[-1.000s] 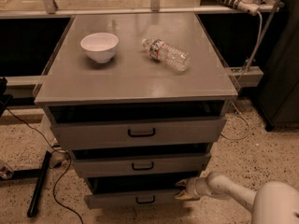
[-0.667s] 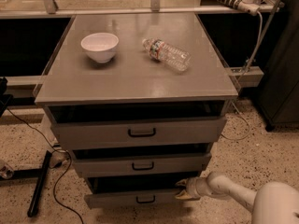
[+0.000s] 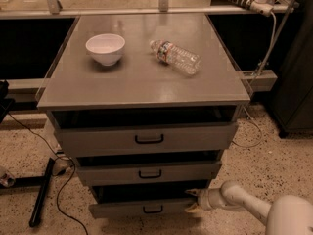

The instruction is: Open bottom drawer

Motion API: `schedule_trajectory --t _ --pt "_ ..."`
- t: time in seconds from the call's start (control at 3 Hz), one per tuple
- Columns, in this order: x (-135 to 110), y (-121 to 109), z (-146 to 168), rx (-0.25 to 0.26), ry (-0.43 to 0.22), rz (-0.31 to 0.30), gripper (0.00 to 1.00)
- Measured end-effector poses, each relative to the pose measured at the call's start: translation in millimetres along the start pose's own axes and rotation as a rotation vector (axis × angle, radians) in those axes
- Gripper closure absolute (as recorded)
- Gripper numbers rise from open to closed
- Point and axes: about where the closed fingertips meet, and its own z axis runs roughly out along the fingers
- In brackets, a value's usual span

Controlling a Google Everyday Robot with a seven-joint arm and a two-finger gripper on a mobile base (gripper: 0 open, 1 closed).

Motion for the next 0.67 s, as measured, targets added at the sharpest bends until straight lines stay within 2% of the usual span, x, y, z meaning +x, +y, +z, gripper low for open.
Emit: schedule_trajectory --t 0.33,0.67 --pt "-0.9 0.0 -1.2 0.0 0.0 0.0 0.52" --pt "7.4 32.5 -17.2 -0.019 -0.012 -0.014 0.73"
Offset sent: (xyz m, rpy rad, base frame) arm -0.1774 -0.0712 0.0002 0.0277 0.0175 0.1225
